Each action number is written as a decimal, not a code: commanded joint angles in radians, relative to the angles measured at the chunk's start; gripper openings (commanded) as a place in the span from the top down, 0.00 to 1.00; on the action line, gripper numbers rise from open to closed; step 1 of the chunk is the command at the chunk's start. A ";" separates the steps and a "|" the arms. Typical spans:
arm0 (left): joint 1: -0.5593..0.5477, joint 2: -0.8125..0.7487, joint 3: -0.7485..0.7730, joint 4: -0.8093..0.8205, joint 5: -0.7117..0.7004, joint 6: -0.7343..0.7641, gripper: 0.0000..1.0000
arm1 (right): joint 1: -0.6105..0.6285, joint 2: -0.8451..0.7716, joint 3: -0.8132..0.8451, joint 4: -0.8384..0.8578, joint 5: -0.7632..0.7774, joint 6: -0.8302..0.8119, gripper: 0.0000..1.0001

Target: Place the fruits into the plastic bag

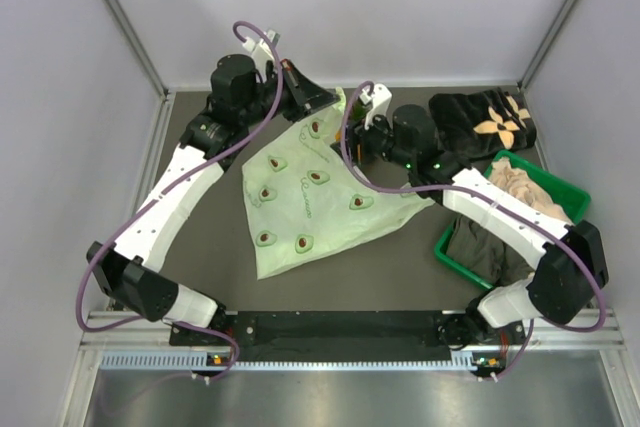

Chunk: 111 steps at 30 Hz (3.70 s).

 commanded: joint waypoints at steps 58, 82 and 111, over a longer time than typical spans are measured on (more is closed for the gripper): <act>-0.160 0.026 -0.162 0.033 -0.256 0.141 0.18 | 0.013 -0.024 0.271 -0.456 0.156 0.234 1.00; -0.160 0.040 -0.217 0.099 -0.275 0.098 1.00 | 0.011 -0.068 0.211 -0.464 0.179 0.212 1.00; 0.232 -0.088 0.137 -0.843 -0.431 0.481 1.00 | -0.277 -0.137 0.156 -0.717 0.455 0.122 1.00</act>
